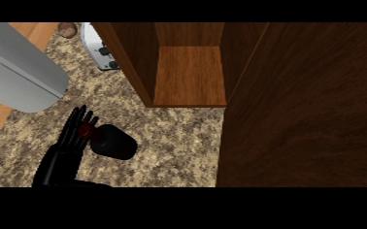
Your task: Pick up the wine, place it into the cabinet and close the cabinet
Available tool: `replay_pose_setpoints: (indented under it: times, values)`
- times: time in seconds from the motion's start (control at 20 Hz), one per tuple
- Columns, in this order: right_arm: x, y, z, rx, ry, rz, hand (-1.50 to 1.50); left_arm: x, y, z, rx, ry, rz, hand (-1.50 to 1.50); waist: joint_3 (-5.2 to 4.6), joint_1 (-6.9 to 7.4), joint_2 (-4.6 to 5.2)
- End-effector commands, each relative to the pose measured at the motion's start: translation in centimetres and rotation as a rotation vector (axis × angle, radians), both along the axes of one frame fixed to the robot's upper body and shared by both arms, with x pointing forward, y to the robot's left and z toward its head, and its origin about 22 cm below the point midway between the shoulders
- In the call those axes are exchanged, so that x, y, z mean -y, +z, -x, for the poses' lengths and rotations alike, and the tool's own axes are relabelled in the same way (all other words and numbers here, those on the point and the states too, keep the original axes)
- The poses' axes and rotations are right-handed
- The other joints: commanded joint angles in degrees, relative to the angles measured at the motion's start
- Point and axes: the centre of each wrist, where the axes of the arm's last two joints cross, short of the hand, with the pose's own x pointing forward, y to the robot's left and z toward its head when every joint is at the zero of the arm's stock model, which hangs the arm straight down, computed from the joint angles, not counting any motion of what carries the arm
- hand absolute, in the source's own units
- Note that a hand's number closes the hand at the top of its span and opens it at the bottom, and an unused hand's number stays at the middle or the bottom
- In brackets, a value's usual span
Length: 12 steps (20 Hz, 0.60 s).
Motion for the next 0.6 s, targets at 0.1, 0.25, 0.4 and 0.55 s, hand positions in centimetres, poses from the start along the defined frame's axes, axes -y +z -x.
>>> replay_pose_setpoints:
  times: [0.1, 0.25, 0.4, 0.55]
  values:
    - [-0.8, 1.7, 3.3, 0.035, 0.07, -0.06, -1.5, -1.3, -1.8, 0.0, 0.003, -0.012, 0.027, -1.5, -0.04, 0.17, -0.01]
    - [0.3, 1.2, 1.6, 0.062, 0.052, -0.053, -1.5, -0.6, -3.3, -0.4, 0.028, 0.002, 0.016, -1.5, 0.0, 0.17, 0.07]
    - [0.3, 1.9, 4.2, 0.054, 0.056, -0.057, -1.5, -1.2, -4.5, -1.8, -0.006, -0.003, 0.019, -1.5, -0.04, -0.54, 0.02]
    - [0.4, 0.6, 3.1, 0.045, 0.06, -0.063, -1.5, 0.0, -4.2, -1.8, -0.002, -0.018, 0.001, -1.5, 0.03, -0.14, 0.03]
